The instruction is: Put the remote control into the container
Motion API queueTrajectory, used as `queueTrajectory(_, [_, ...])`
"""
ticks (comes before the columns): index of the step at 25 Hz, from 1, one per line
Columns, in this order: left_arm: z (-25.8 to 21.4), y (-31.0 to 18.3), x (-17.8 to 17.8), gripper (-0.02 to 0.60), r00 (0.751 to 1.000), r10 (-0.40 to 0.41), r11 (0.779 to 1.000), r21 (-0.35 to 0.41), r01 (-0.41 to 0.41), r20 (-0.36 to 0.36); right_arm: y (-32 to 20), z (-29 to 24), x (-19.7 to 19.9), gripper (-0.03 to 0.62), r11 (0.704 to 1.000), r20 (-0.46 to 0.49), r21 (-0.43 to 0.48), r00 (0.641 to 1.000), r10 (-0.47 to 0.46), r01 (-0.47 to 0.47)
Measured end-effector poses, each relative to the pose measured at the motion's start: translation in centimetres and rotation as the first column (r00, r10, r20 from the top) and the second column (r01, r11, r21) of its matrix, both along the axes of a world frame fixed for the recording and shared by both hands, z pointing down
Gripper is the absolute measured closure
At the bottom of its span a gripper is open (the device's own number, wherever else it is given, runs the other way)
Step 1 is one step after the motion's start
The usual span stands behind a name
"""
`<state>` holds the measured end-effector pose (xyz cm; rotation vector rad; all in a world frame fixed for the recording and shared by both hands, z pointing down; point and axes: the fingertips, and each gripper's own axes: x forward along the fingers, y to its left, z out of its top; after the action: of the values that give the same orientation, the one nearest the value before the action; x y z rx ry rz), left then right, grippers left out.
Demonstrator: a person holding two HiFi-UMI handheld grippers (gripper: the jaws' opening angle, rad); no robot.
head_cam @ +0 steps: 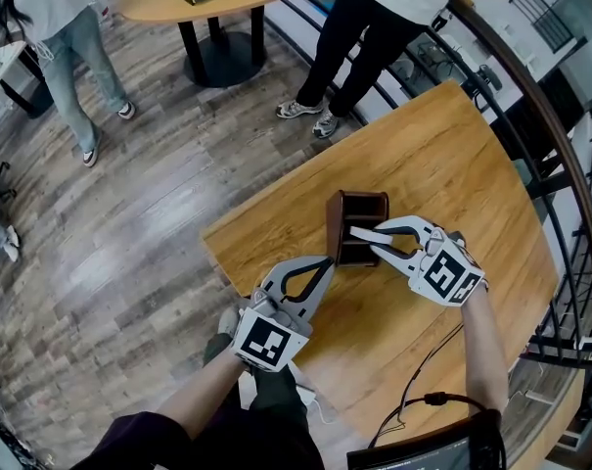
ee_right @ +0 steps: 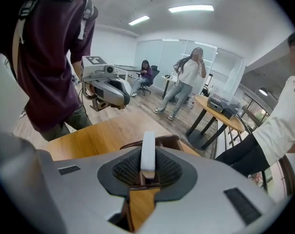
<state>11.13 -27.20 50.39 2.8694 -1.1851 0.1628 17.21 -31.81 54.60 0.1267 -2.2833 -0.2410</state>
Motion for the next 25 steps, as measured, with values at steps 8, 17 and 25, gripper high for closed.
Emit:
queueTrajectory(8, [1.0, -0.5, -1.0, 0.571, 1.000, -0.020, 1.000, -0.011, 0.020, 0.003, -0.8, 2.4, -0.5, 0.505, 1.000, -0.017, -0.025, 1.000, -0.011, 0.011])
queueTrajectory(17, [1.5, -0.3, -1.2, 0.571, 0.999, -0.033, 0.999, -0.013, 0.033, 0.015, -0.9, 3.2, -0.5, 0.505, 1.000, -0.003, -0.027, 1.000, -0.005, 0.005])
queueTrajectory(25, [1.4, -0.5, -0.9, 0.571, 0.999, -0.031, 0.999, -0.011, 0.031, 0.015, -0.7, 3.1, -0.4, 0.437, 0.997, 0.011, -0.075, 1.000, 0.000, 0.001])
